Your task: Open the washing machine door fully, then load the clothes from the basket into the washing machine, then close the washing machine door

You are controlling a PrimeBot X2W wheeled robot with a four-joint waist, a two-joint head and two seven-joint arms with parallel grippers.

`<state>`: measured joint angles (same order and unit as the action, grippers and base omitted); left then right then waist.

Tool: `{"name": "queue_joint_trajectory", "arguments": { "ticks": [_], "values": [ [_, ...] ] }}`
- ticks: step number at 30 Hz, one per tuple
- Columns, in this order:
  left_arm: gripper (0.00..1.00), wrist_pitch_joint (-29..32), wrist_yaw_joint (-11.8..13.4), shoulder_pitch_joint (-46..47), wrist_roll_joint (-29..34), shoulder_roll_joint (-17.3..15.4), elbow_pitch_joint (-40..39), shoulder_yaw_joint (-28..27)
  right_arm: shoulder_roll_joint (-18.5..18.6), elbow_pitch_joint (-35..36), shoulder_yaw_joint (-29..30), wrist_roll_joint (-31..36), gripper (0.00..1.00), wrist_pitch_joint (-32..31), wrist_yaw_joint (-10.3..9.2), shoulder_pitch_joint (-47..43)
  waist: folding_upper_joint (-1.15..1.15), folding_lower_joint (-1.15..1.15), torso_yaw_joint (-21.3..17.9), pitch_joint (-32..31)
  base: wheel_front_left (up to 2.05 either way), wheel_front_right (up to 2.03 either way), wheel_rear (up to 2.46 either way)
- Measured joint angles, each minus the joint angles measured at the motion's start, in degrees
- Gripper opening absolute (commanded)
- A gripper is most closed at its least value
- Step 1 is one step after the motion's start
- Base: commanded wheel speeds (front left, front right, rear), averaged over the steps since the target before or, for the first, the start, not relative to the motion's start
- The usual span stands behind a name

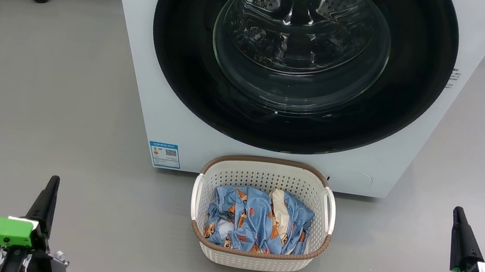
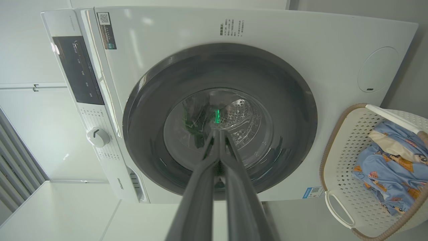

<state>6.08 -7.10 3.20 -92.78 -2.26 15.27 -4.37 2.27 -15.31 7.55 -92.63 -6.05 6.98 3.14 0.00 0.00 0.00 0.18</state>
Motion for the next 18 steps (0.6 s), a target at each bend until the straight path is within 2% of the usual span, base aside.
{"name": "queue_joint_trajectory", "arguments": {
  "ticks": [1, 2, 9, 18],
  "values": [
    [0.00, 0.0, 0.0, 0.0, 0.0, 0.0, 0.0, 0.0, 0.0, 0.0, 0.0, 0.0, 0.00, 0.0, 0.00, 0.0, 0.00, 0.00, 0.0, 0.0, 0.00, 0.00, 0.00],
    [1.00, 0.0, 0.0, 0.0, 0.0, 0.0, 0.0, 0.0, 0.0, 0.0, 0.0, 0.0, 1.00, 0.0, 0.00, 0.0, 0.00, 0.00, 0.0, 0.0, 0.00, 0.00, 0.00],
    [1.00, 0.0, 0.1, -3.9, 0.0, 1.8, 3.9, 0.8, -2.0, -3.7, -0.2, 0.0, 1.00, 0.0, -0.04, -3.8, 0.00, 0.00, 0.0, 0.0, 0.00, 0.00, 0.00],
    [1.00, -1.2, 0.1, -4.1, 0.5, 1.8, 3.3, 1.2, -2.0, -2.6, -0.3, 0.3, 1.00, 1.7, -0.04, -4.0, 0.00, 0.00, 0.0, 0.0, 0.00, 0.00, 0.00]
  ]
}}
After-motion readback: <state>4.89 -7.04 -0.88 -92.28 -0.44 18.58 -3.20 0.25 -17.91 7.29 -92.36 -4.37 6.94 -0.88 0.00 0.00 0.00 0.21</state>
